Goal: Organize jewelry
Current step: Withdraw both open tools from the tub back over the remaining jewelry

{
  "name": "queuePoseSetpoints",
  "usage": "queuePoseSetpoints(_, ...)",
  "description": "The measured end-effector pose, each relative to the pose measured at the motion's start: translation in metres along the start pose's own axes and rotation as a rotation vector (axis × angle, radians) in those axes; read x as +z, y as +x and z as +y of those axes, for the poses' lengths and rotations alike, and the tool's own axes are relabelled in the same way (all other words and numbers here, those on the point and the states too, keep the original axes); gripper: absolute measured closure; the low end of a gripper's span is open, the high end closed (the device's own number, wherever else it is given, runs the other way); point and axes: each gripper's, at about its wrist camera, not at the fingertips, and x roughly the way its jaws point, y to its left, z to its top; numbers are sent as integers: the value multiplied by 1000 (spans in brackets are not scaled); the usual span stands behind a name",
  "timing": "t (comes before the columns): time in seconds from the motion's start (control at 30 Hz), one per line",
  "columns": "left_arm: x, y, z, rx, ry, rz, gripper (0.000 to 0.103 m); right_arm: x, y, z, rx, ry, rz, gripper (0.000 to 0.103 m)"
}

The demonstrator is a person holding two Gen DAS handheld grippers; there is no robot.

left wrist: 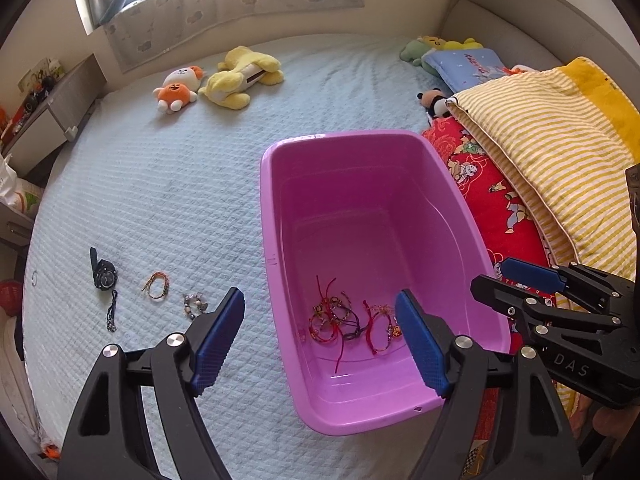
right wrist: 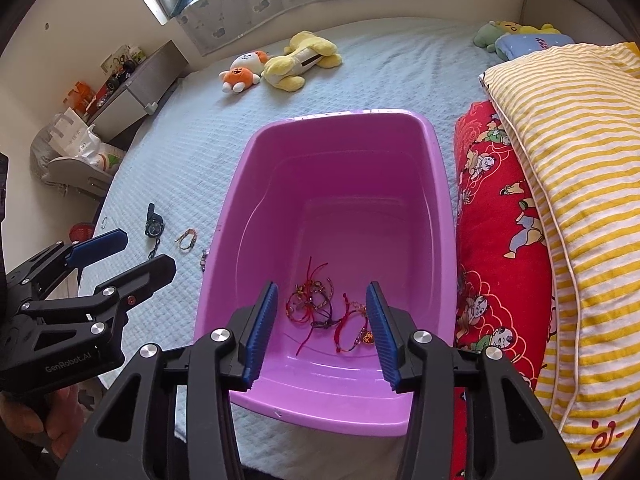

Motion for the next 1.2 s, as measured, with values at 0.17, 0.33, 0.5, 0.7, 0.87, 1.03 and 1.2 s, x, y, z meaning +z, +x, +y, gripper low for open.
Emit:
queuePoseSetpoints(0.17,-4,-7,10,-3,-25,-8,27,-1,-2,8,9,-9,7,56)
queuePoseSetpoints(0.33,-8,-14,24,-7,-67,-15,27,-2,-9,21,16,-32,-1,56)
queuePoseSetpoints(0.5,-14,-25,35,-8,-94,-29,27,-2,-18,34,20,-50,-16,54)
queuePoseSetpoints(0.7,-27,-40,46,1,-105,-46,27,-7,-29,52,32,-63,-40,53)
queuePoseSetpoints(0.87,-44,-52,64,14,-131,-43,27,-18,-31,75,54,-75,-36,52)
queuePoseSetpoints(1.03,-68,-61,92,39,-176,-33,27,-32,-25,100,89,-94,-19,49)
queuePoseSetpoints(1.2,-95,-65,130,66,-232,-2,27,-46,-9,130,88,-118,9,48)
